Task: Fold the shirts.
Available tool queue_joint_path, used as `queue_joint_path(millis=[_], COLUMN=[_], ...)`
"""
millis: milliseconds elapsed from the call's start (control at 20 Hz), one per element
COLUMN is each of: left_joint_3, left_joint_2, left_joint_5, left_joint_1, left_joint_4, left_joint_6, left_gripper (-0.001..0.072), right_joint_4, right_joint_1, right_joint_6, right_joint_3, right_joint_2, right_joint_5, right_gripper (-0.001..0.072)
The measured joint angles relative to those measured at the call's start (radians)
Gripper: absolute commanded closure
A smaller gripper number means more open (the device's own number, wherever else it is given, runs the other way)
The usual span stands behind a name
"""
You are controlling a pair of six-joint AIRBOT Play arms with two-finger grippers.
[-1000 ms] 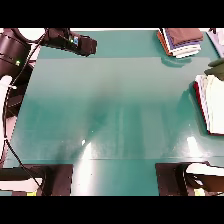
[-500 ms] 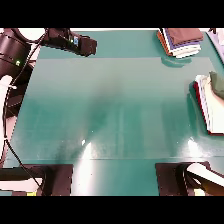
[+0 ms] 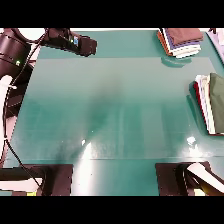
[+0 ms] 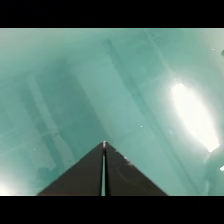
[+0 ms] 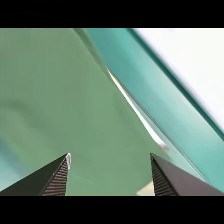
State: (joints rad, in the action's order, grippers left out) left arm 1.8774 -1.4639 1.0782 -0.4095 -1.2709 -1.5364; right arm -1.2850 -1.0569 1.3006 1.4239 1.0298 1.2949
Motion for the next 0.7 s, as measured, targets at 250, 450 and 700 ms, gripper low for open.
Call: queue_joint_path(millis=[250,450,700], left_joint_3=[0.0,0.0,0.0], left_joint_2=[0.0,0.0,0.0], left_joint_5=[-0.008,-0.045,-0.111], left_joint_1=[0.0,0.0,0.0], left_joint_4=[0.006,0.008,0.008], left_joint_6=[-0.001,-0.003,-0.003], left_gripper=[0.0685,0.0685,0.0685], right_joint_4=[0.241,0.307,0.332], right_joint_1=[0.245,0.557,0.867], right_joint_6=[0.009,0.013,0.013], right_joint_3=[-0.006,-0.087,-0.158], right_joint_2=[-0.028,-0.037,-0.04], right_joint_5=[-0.009,-0.037,-0.13], right_gripper=[0.013,0.0439,0.0694])
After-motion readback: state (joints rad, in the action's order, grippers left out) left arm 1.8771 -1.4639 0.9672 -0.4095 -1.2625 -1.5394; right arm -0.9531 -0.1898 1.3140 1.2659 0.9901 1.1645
